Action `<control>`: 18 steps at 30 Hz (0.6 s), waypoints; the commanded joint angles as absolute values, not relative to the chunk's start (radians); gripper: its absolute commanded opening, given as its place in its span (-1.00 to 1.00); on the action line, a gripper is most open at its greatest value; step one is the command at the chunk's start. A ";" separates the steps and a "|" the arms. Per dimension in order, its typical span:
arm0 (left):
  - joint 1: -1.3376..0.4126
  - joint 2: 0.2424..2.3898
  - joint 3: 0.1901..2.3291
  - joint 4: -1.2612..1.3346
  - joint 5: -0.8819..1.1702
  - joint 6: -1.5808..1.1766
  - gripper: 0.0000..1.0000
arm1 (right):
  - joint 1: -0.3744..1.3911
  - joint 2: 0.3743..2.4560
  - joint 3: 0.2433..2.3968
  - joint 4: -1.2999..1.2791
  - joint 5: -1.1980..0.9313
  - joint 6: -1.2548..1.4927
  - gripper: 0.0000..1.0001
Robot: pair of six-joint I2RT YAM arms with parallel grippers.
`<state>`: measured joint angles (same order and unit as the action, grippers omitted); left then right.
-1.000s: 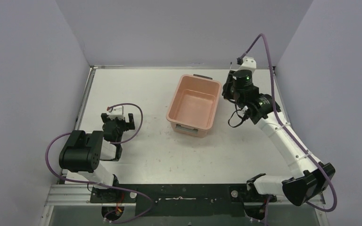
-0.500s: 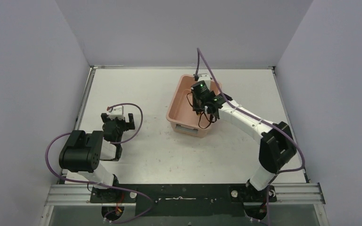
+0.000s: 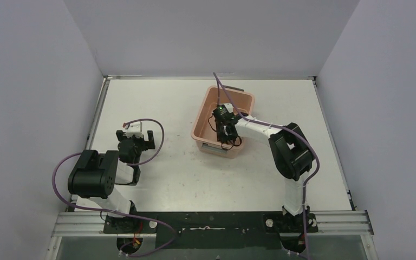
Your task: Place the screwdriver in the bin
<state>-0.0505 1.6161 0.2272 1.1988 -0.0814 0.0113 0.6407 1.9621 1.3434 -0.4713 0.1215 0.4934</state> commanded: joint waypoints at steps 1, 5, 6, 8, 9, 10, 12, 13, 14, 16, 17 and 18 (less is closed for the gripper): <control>-0.048 1.612 0.245 1.231 -0.078 0.005 0.94 | 0.636 1.944 1.356 -0.441 0.120 0.518 -0.23; -0.048 1.613 0.245 1.231 -0.078 0.005 0.94 | 0.645 1.902 1.385 -0.478 0.162 0.518 0.27; -0.048 1.612 0.245 1.231 -0.078 0.005 0.94 | 0.648 1.889 1.392 -0.488 0.172 0.517 0.31; -0.048 1.613 0.245 1.231 -0.078 0.005 0.94 | 0.655 1.851 1.410 -0.504 0.193 0.511 0.34; -0.048 1.612 0.245 1.231 -0.078 0.006 0.94 | 0.658 1.830 1.419 -0.512 0.205 0.506 0.37; -0.048 1.613 0.245 1.231 -0.078 0.006 0.94 | 0.663 1.807 1.429 -0.518 0.218 0.500 0.41; -0.048 1.613 0.246 1.230 -0.078 0.006 0.94 | 0.664 1.758 1.446 -0.531 0.234 0.486 0.50; -0.048 1.614 0.245 1.231 -0.078 0.006 0.94 | 0.665 1.732 1.451 -0.531 0.240 0.476 0.56; -0.048 1.612 0.246 1.230 -0.078 0.005 0.94 | 0.665 1.706 1.454 -0.532 0.247 0.466 0.63; -0.048 1.614 0.245 1.231 -0.078 0.005 0.94 | 0.665 1.653 1.451 -0.526 0.258 0.451 0.85; -0.048 1.613 0.245 1.231 -0.078 0.005 0.94 | 0.664 1.623 1.446 -0.519 0.264 0.444 0.93; -0.048 1.612 0.245 1.231 -0.078 0.006 0.94 | 0.665 1.595 1.435 -0.510 0.269 0.431 0.99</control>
